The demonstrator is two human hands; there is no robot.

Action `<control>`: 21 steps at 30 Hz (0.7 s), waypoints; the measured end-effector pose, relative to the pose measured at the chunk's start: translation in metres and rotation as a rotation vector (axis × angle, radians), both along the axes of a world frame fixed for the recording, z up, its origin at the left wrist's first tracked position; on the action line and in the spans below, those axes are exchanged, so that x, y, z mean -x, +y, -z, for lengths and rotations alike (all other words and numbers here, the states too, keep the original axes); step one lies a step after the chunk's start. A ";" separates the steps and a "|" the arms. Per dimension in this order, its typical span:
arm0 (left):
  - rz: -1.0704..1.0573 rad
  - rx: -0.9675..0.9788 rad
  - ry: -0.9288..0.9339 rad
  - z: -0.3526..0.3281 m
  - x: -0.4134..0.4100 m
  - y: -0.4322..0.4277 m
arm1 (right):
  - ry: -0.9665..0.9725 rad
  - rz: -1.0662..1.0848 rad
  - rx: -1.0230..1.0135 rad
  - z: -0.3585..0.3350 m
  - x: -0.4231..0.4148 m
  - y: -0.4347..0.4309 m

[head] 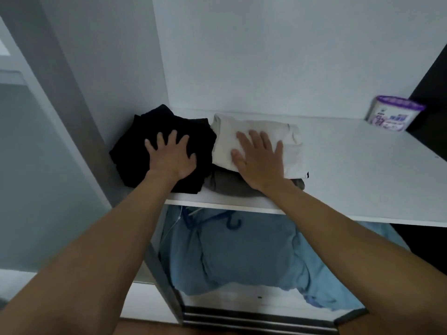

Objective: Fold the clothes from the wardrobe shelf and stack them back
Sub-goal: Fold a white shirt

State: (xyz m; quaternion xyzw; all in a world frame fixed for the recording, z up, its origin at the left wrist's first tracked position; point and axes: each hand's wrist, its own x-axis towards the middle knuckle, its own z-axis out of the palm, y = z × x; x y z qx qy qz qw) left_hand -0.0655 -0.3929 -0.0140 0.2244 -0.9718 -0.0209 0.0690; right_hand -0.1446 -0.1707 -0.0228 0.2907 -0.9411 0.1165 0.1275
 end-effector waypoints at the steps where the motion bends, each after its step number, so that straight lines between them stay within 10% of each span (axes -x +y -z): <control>1: 0.014 0.012 0.014 0.005 0.005 0.000 | 0.007 0.017 0.001 0.002 0.008 0.000; 21: -0.065 -0.014 -0.006 0.003 0.204 -0.047 | 0.041 0.100 0.034 0.010 0.241 -0.061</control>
